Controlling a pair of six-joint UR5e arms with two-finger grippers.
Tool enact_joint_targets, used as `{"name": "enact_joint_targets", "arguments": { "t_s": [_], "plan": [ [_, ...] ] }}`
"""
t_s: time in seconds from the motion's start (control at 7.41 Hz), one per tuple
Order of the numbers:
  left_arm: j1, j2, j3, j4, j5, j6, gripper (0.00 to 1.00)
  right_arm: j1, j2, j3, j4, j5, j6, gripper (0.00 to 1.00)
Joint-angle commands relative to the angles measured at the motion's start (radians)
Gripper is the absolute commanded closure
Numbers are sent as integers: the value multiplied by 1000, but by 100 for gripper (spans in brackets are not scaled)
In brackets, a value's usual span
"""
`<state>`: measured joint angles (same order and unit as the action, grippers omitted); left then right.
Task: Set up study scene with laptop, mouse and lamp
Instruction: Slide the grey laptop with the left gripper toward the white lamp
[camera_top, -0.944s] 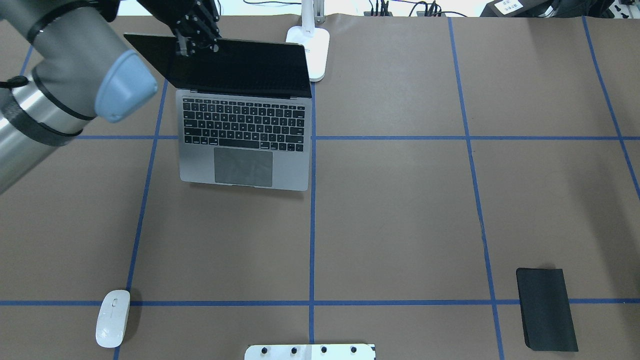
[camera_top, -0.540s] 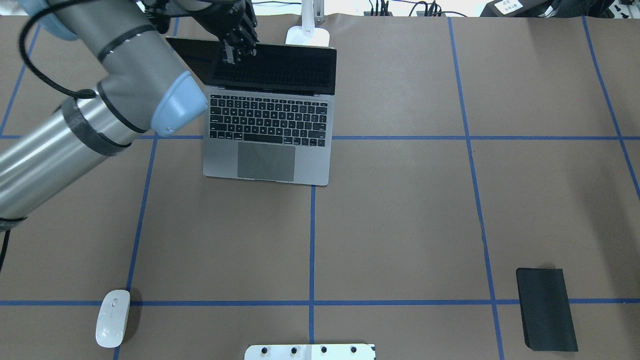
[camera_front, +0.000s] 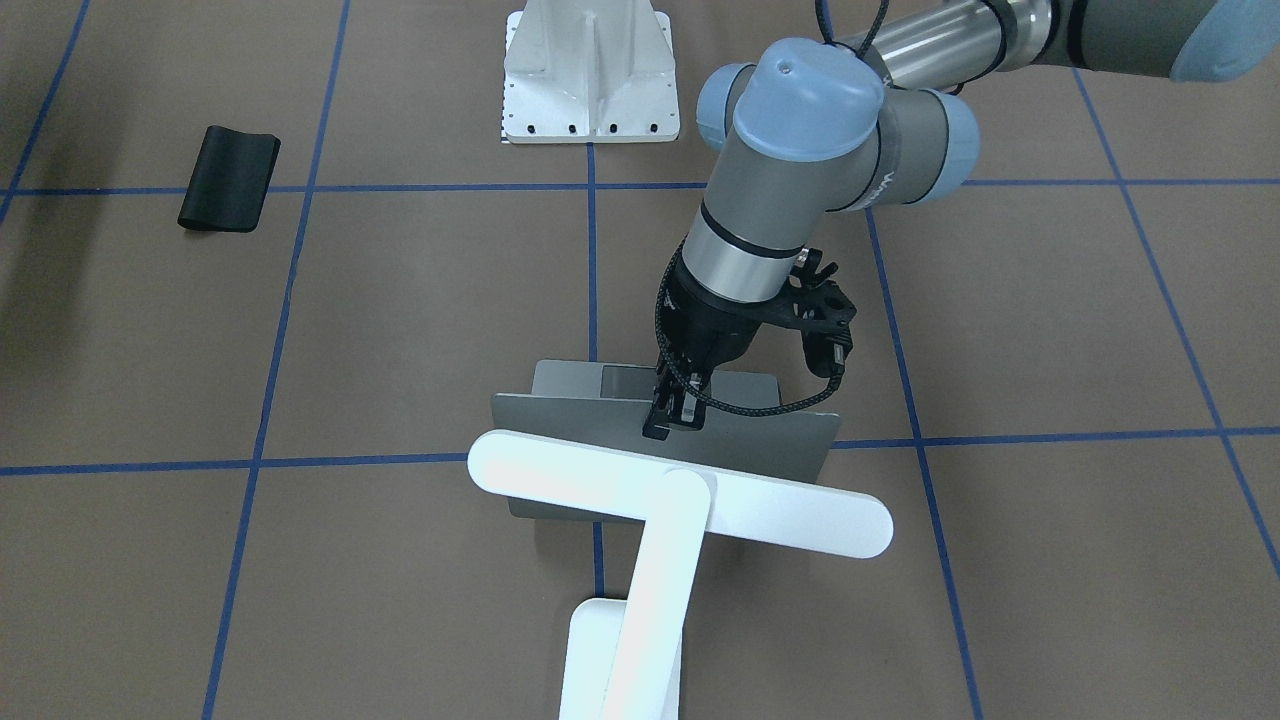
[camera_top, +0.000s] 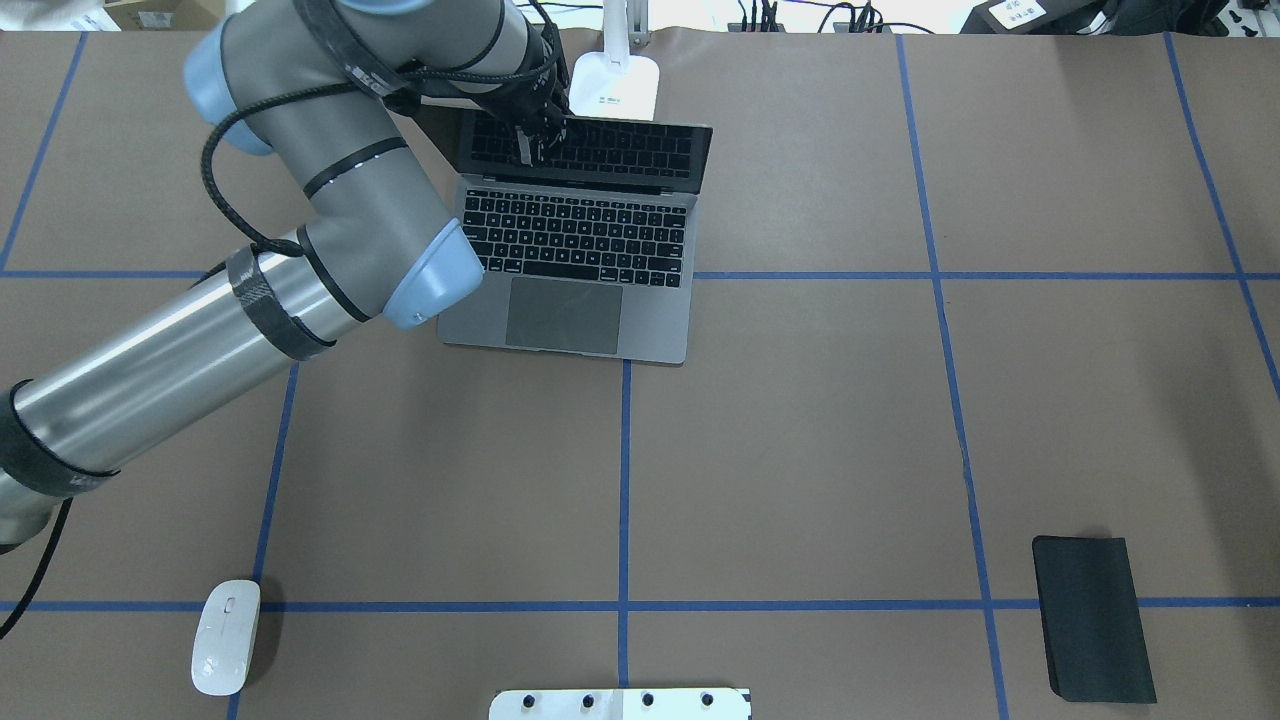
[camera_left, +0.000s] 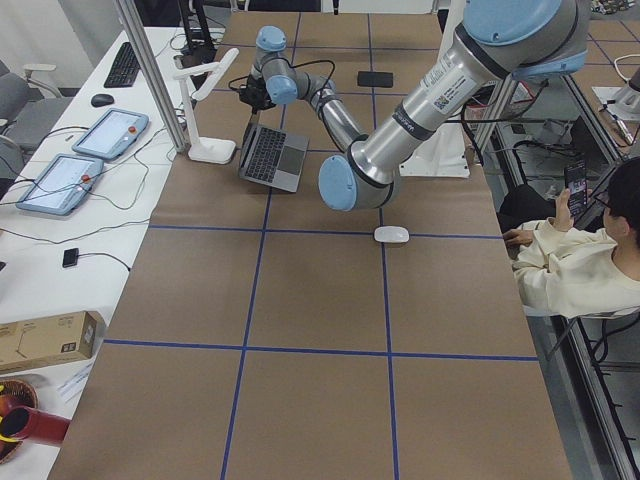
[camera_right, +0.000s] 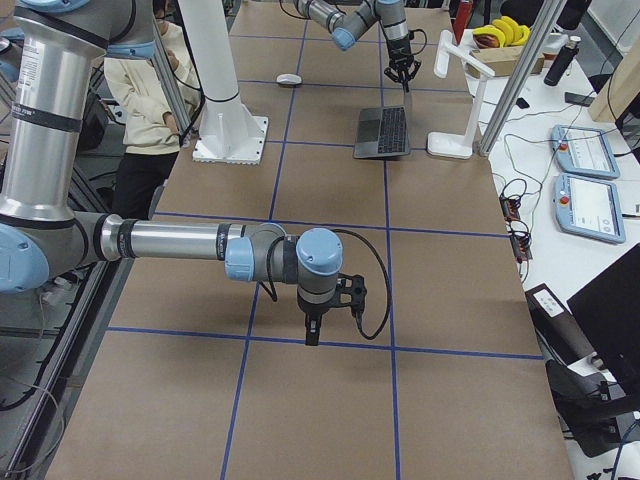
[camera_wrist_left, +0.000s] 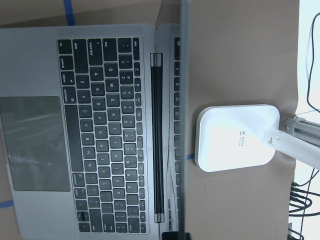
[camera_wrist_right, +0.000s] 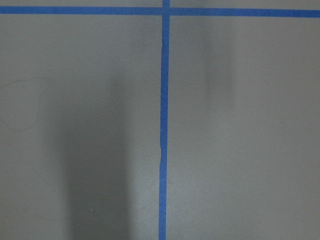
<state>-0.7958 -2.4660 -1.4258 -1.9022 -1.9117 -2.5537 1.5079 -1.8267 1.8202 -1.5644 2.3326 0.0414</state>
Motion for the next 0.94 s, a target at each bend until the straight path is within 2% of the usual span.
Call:
{"name": "enact_joint_targets", "arguments": {
  "t_s": [0.0,0.27,0.54,0.67,0.81],
  "plan": [
    [15,1,47,-41,55,3,100,0,0,-2,0,-1,0,0],
    [17,1,80,-49,95,7,100,0,0,-2,0,1,0,0],
    [17,1,88,-55,97,13,100,0,0,-4,0,1,0,0],
    [17,-1,87,-55,97,30,85,0,0,-4,0,1,0,0],
    [15,1,84,-52,97,58,13,0,0,-4,0,2,0,0]
  ]
}}
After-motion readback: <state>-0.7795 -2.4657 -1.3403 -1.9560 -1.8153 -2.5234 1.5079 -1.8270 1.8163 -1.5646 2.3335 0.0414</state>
